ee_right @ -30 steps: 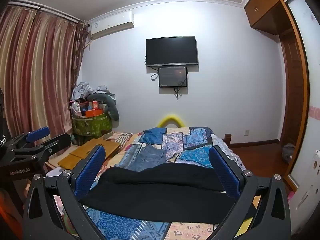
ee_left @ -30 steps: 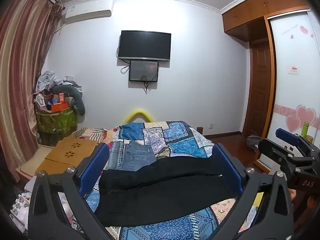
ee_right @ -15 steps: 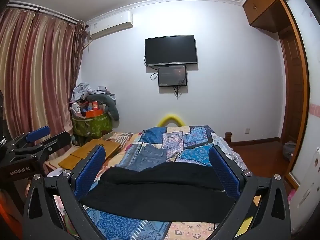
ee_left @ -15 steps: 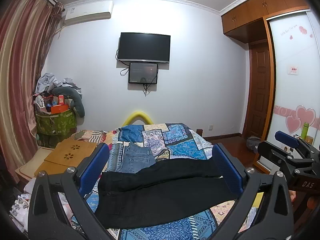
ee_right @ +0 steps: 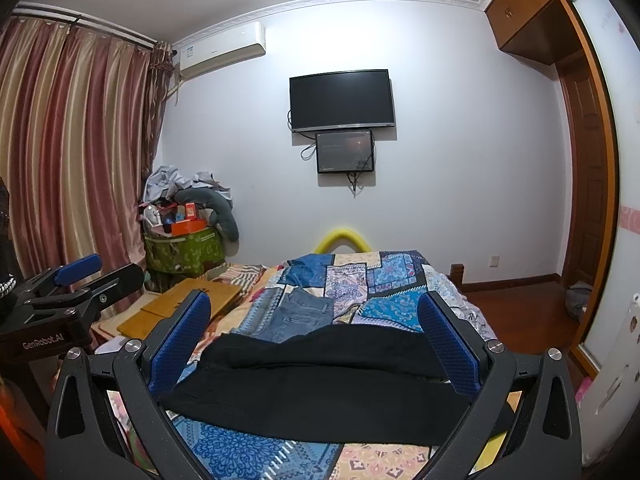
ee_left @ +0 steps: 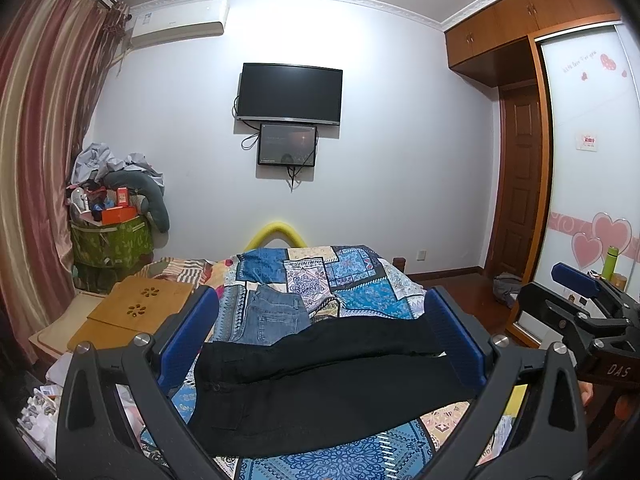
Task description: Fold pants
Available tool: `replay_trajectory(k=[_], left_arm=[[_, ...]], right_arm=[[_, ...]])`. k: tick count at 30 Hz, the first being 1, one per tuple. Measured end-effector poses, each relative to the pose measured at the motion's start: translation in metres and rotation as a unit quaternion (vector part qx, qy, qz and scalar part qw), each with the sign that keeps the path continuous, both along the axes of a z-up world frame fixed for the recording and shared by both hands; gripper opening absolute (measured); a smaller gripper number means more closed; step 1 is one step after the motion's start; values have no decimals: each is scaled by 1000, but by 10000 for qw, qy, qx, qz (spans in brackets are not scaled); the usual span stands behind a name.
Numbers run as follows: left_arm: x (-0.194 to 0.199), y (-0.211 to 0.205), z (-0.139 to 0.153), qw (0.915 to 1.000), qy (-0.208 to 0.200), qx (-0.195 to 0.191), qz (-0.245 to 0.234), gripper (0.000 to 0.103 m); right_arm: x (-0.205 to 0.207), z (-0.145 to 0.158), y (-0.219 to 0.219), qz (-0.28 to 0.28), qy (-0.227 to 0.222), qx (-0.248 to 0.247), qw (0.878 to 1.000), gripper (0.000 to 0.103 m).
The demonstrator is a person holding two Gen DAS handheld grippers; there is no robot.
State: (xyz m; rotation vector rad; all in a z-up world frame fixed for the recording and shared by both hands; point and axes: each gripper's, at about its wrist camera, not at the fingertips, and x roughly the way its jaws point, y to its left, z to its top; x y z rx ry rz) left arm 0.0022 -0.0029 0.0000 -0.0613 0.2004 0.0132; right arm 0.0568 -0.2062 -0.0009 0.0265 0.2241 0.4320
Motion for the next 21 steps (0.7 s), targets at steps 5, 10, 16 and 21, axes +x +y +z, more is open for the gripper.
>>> replay_trajectory(k=[5,10,16,21], left_arm=[[0,0,0,10000,-2,-3,-9,103],[2,-1,0,10000,-10,8,-14,103],[3,-1,-2,10000,14,-8,-26,103],[3,2,-3,10000,17,-65,-34,103]], right_arm=[[0,0,0,-2,-8,0,10000,103],[0,-1,0,-4,-4,-6,10000,103],[1,1,1,1,-29,-26,10000,103],[1,1,3,-15,-55,-70,10000,103]])
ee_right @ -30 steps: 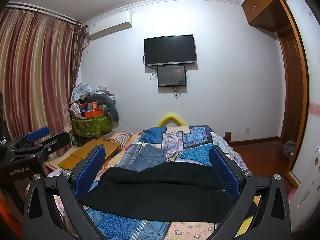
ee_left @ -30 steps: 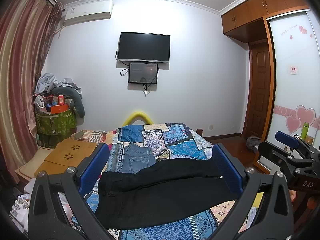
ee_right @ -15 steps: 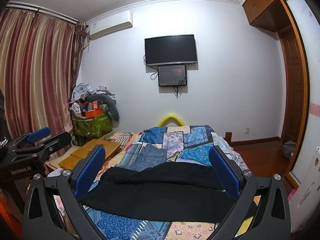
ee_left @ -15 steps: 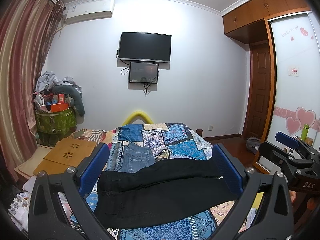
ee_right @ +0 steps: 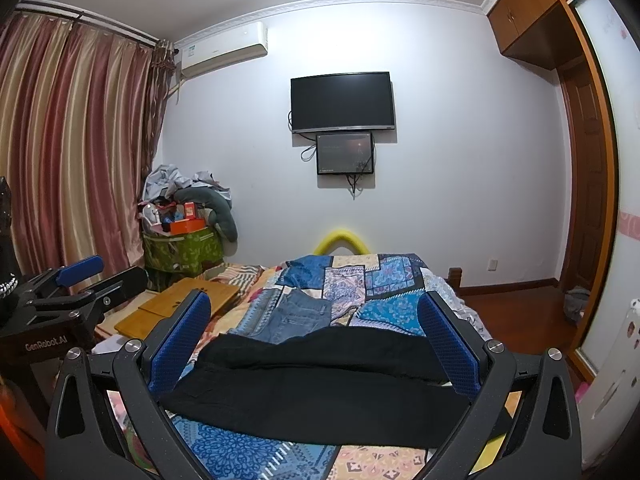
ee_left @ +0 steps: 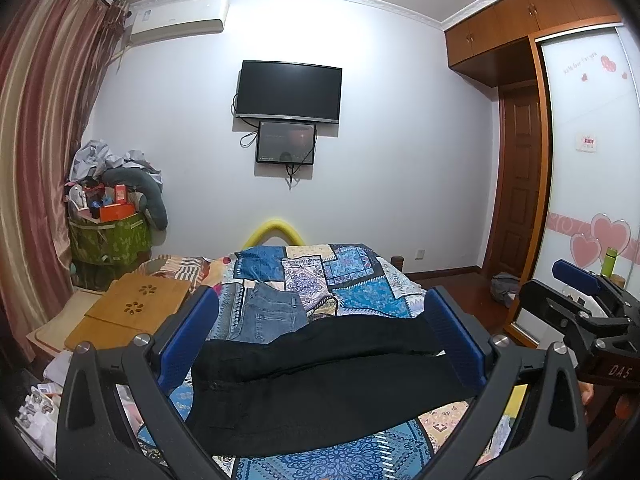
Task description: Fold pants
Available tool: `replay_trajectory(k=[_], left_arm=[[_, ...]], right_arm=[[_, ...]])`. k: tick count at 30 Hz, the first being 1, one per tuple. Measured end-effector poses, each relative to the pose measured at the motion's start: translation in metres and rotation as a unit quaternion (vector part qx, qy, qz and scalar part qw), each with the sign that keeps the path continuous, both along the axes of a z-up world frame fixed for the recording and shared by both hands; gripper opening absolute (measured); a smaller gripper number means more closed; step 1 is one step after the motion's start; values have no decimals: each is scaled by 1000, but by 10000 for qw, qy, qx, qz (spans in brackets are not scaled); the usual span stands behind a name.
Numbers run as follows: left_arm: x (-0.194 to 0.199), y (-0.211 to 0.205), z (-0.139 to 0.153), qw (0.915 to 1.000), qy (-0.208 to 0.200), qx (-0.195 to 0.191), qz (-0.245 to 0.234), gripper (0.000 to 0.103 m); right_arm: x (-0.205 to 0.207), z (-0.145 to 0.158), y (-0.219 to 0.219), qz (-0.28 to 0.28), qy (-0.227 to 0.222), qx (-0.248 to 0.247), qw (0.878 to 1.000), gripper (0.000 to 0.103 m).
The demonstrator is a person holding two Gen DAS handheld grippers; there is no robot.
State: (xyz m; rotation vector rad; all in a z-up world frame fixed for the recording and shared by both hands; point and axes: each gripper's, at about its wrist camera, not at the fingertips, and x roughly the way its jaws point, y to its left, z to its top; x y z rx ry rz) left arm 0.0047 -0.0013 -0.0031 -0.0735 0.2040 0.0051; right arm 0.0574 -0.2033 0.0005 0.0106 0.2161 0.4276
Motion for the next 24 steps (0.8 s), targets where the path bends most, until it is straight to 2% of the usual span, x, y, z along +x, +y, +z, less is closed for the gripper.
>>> replay_trajectory(k=[24], left_arm=[[2,1,-1,10000,15,-10,15,103]], right_arm=[[7,-4,-1,-24,103,-2,9999,103]])
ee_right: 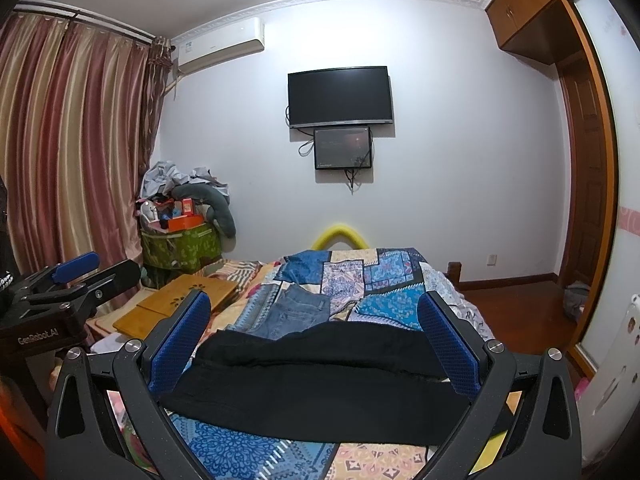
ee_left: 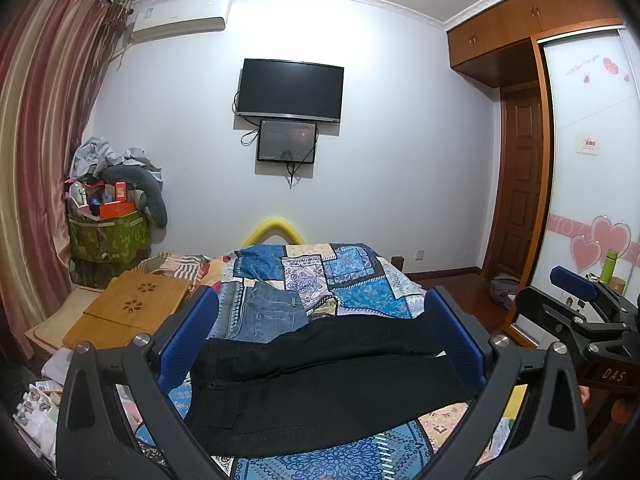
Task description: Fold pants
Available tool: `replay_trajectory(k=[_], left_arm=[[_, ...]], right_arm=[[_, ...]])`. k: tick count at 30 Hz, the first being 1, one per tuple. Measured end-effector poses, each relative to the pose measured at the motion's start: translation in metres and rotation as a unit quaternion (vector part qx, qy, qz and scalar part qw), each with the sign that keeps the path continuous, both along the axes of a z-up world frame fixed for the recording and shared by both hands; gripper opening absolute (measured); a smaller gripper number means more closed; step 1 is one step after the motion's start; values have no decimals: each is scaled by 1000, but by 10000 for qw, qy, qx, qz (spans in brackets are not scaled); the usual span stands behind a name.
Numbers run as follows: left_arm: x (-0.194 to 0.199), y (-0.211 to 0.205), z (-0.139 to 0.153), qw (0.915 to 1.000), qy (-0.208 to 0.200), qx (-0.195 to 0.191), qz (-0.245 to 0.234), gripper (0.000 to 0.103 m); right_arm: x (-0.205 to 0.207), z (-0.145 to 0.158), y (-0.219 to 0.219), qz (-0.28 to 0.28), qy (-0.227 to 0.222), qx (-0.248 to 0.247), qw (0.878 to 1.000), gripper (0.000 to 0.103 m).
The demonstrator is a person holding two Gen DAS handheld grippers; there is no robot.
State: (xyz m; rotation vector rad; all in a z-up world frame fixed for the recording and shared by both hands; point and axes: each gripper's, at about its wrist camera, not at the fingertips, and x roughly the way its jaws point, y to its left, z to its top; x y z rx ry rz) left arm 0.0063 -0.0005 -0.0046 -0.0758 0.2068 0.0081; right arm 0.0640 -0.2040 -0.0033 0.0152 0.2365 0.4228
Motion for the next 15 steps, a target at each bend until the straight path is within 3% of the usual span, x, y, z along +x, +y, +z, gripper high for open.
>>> replay_trajectory(k=[9,15], left_arm=[[18,1,-9,9999,70,50,-100,103],[57,9,-22,9991,343,46,-257,103]], right_arm=[[13,-11,3,-25,182,-21,9998,103],[34,-22,7,-82,351,-129,9993,103]])
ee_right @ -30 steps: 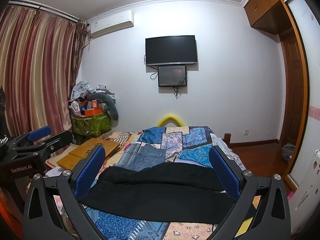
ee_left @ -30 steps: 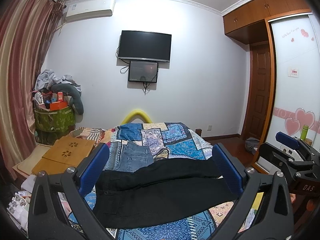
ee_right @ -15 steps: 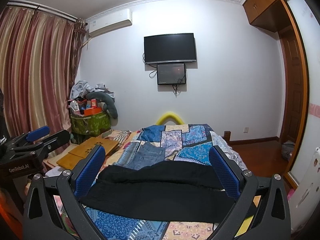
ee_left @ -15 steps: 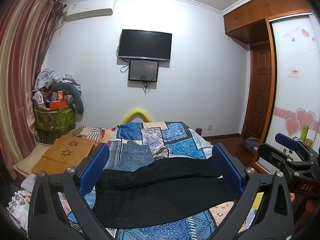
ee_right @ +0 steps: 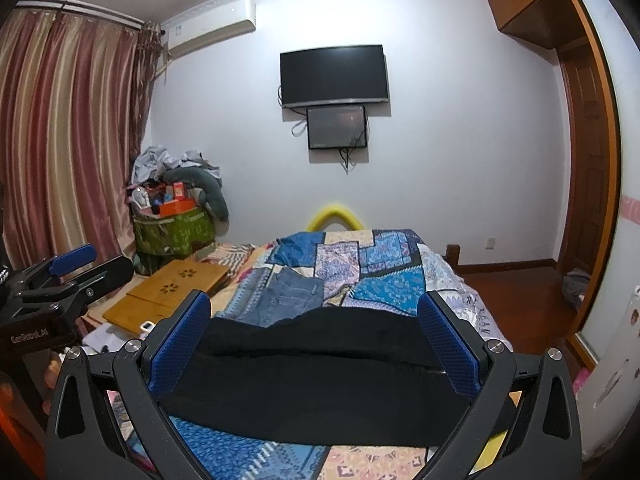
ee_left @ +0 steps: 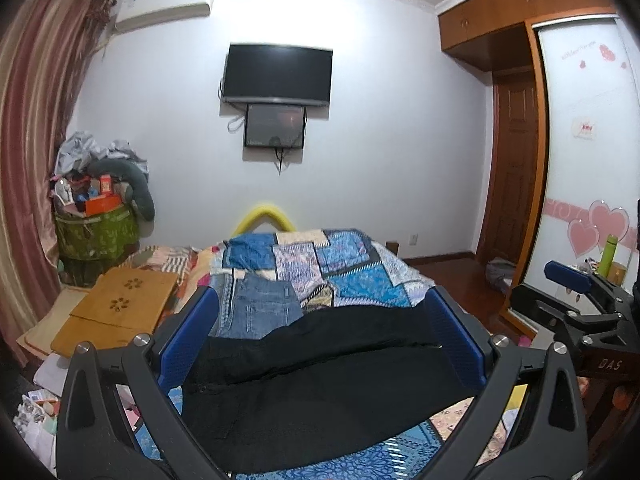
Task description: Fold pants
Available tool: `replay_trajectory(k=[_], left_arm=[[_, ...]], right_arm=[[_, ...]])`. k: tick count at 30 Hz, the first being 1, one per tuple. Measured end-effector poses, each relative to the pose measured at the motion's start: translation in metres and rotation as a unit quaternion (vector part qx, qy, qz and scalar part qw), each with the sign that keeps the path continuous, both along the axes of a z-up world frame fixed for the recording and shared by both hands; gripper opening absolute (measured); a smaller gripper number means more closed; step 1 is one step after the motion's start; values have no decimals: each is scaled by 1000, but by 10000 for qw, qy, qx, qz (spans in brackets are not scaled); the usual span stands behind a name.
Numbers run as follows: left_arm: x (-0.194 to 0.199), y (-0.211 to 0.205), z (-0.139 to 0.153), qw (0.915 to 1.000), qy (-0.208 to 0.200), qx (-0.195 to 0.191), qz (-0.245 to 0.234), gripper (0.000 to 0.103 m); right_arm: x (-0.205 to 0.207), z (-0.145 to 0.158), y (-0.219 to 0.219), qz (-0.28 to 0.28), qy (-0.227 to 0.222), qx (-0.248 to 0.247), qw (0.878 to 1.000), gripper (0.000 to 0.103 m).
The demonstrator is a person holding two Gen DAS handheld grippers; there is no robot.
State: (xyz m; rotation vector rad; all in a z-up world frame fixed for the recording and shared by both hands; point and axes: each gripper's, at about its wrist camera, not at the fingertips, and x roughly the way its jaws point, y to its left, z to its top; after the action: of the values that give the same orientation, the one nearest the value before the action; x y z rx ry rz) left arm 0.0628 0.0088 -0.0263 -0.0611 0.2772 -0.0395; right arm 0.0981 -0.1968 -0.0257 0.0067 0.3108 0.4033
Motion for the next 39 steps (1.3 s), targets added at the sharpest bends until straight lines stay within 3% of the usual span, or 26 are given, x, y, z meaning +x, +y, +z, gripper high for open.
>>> replay_trajectory(k=[5,13,19,25,27,33,34,36,39], left_arm=[[53,23,-20,9985,484,-210,141,103],[148,85,-63,9890,1300,-55,709,103],[218,153,-108,9697,2089,-30,1265,103],[280,206,-168,9418,2974,76,1567,103],[293,217,-184,9351,3172,25,1580,103],[331,229,-237,9170,3742,-19,1382,103],[336,229,-244,9130,3830,-10,1405,102],[348,234,-262,9037,4073,-116,1312,89],[360,236,-278,8959,4259,-154,1251,88]], right_arm=[[29,-18,0,-58,293,-53,9995,103],[97,-64,3,53,973,-348,9946,103],[152,-97,7,273,1458,-819,9855,103],[215,-121,10,449,1897,-1277,9725,103],[234,-131,16,568,2143,-1541,9629,103],[281,-160,27,822,2462,-1763,9495,103],[290,-164,28,872,2496,-1777,9479,103],[306,-167,32,972,2516,-1809,9458,103],[325,-162,42,1213,2532,-1749,9437,103]])
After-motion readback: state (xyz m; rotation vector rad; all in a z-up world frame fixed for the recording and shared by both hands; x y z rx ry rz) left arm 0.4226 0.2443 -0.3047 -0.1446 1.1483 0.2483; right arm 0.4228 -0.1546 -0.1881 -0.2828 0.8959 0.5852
